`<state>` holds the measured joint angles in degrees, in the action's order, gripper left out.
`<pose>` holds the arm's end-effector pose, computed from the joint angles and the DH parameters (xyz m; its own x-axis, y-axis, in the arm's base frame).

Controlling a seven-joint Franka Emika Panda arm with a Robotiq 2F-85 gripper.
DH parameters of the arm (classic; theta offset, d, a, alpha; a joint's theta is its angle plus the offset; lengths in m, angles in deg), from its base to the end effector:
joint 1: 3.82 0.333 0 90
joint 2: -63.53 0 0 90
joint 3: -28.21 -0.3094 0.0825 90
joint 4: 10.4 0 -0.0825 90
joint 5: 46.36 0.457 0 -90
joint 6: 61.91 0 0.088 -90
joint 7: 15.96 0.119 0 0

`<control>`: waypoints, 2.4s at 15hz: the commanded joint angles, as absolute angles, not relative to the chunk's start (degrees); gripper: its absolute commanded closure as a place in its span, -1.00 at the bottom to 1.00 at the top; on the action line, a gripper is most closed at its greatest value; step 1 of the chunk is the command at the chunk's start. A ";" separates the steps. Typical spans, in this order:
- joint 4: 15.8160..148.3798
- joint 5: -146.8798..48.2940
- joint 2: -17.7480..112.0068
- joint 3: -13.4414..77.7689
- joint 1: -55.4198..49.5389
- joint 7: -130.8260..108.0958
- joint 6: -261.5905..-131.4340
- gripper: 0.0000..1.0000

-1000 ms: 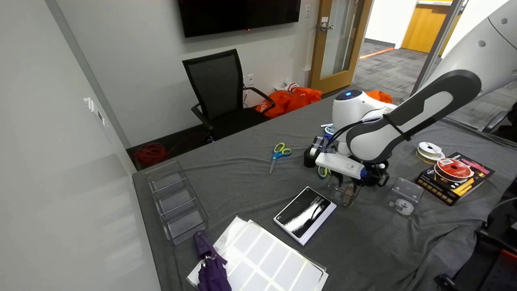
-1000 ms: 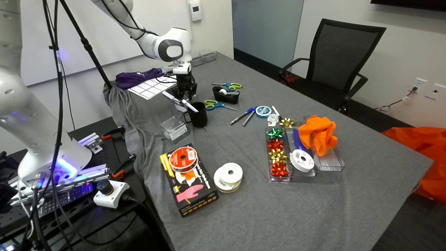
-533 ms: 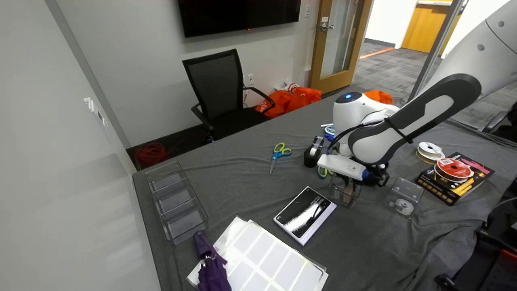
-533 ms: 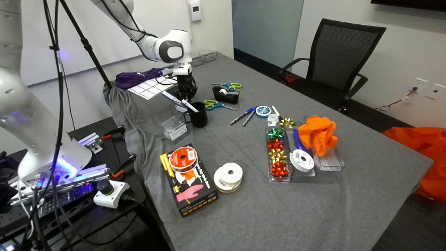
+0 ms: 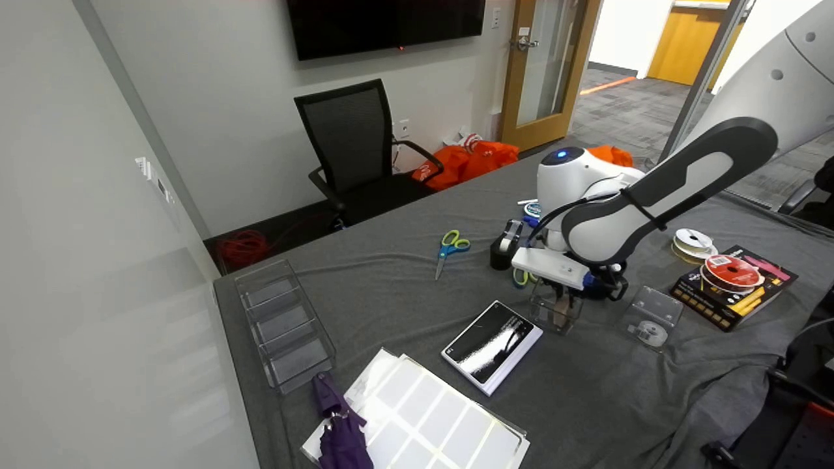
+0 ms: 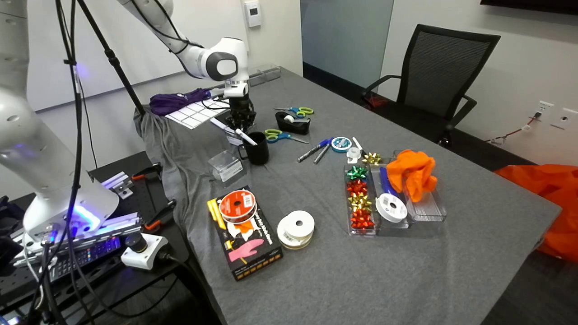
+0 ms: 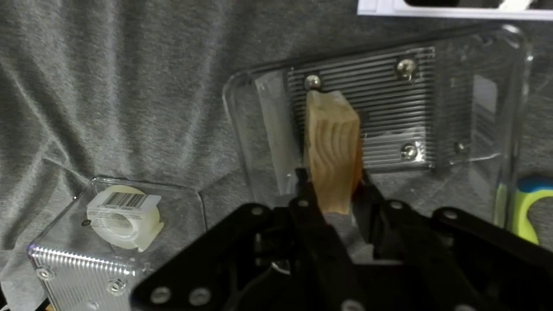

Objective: Remove the wooden block from the clear bowl and place it upright on the far right of the table

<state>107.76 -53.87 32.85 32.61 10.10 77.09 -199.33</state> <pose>0.5918 0.0935 0.0757 0.2332 -0.9653 0.1172 -0.9581 -0.2074 0.1977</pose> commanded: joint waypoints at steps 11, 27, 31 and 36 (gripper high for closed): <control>113.75 -49.05 46.89 28.59 7.29 69.72 -198.09 0.87; 124.27 -45.55 62.98 30.03 -1.85 42.84 -202.73 0.87; 122.92 -50.04 62.37 31.74 -4.10 40.64 -206.20 0.87; 119.45 -65.84 60.33 34.46 -6.58 38.23 -205.65 0.87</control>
<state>121.75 -59.92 61.73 33.64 -4.85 41.68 -205.41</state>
